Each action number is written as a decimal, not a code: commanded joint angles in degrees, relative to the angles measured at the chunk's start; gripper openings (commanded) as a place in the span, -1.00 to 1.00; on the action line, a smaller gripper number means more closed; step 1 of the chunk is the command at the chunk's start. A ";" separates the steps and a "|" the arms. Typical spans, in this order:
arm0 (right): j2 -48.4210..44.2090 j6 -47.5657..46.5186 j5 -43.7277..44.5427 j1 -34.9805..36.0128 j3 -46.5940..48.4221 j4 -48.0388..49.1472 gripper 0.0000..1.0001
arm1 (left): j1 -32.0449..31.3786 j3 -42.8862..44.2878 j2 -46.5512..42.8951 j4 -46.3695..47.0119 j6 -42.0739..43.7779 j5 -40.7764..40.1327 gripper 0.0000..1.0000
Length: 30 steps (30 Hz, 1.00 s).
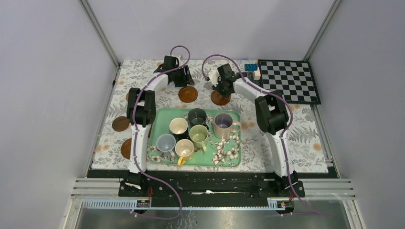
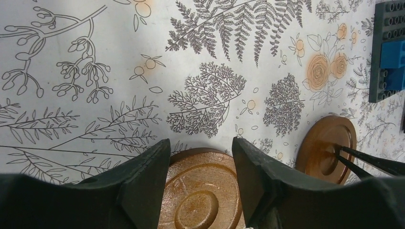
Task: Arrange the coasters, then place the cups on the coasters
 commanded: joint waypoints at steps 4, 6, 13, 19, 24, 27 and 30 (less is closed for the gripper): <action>-1.53 -0.51 3.26 -0.96 -1.00 -2.78 -0.58 | 1.75 -5.79 -4.16 -1.89 3.43 -1.95 0.30; -1.04 -0.07 3.75 -1.25 0.16 -3.05 -0.58 | 3.33 -8.95 -6.97 -1.81 4.55 -2.53 0.36; 0.26 0.27 4.76 -2.39 2.54 -3.60 -0.57 | 4.51 -18.58 -12.41 -1.37 10.93 -3.05 0.39; 0.00 -0.19 3.63 -2.51 2.61 -3.78 -0.51 | 2.60 -17.62 -9.93 -0.87 9.38 -1.74 0.33; 0.69 -0.52 4.49 -2.51 3.73 -3.47 -0.49 | 0.14 -17.09 -8.69 -0.11 7.32 -0.27 0.24; 1.66 -0.59 5.47 -2.55 4.92 -3.95 -0.48 | -0.65 -17.26 -7.85 0.76 5.00 -0.06 0.18; 1.94 -0.43 5.55 -2.60 5.32 -3.95 -0.47 | -0.90 -16.46 -6.35 1.72 1.29 -0.36 0.12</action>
